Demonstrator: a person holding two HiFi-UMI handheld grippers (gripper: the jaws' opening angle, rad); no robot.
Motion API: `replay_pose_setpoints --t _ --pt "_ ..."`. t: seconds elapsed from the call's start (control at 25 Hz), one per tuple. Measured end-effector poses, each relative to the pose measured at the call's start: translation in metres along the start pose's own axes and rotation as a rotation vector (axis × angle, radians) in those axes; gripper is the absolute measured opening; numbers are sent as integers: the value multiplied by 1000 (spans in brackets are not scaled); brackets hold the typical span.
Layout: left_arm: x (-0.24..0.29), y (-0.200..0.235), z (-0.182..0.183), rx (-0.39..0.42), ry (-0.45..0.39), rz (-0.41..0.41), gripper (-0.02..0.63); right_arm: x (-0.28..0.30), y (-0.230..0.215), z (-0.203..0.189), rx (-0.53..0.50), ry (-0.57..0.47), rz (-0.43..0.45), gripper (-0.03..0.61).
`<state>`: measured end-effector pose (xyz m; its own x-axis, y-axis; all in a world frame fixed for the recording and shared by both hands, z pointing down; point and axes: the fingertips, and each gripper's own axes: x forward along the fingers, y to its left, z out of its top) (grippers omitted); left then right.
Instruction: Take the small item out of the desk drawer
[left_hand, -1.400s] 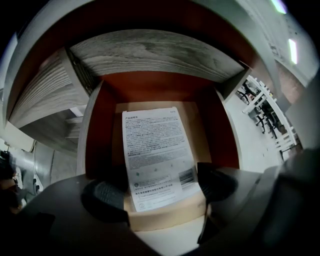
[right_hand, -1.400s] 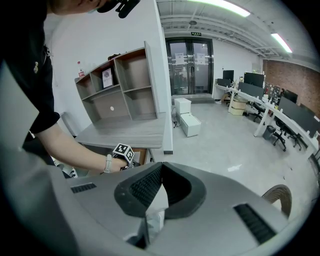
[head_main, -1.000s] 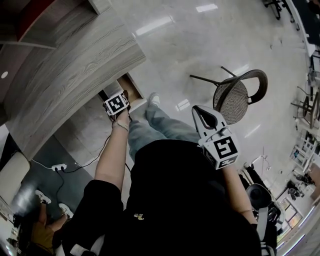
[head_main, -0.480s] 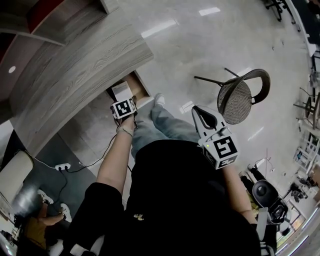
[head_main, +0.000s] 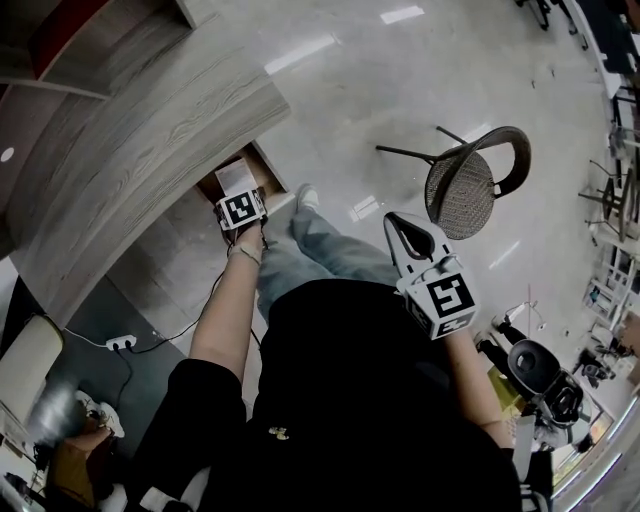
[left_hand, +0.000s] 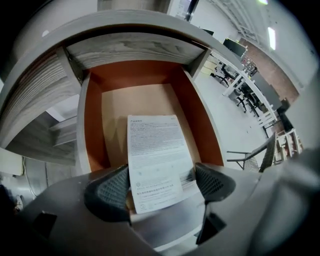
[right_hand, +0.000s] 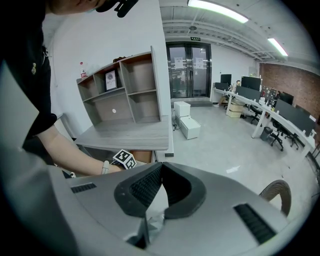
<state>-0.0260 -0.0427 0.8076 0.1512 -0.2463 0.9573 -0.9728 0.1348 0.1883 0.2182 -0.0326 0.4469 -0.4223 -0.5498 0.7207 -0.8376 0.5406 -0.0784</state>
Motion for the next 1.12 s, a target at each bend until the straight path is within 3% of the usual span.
replay_pose_setpoints --t 0.2,0.48,0.64,0.76,0.88,1.12 --pt "16 -5 1 -29 22 -11 425 1 -8 -6 6 17 -9 -5" --pt "22 -4 21 -37 -42 3 426 6 -16 -11 11 33 -14 -5" --pt "32 -2 16 -64 -21 23 430 8 -20 -10 11 41 -12 -5" --pt "39 -1 8 -47 5 39 430 10 -21 -11 9 44 -14 -5" --pt "39 4 11 -46 -28 72 428 9 -22 -10 8 44 -17 -5" --pt "36 6 10 -44 -20 80 422 10 -20 -8 11 43 -16 -5"
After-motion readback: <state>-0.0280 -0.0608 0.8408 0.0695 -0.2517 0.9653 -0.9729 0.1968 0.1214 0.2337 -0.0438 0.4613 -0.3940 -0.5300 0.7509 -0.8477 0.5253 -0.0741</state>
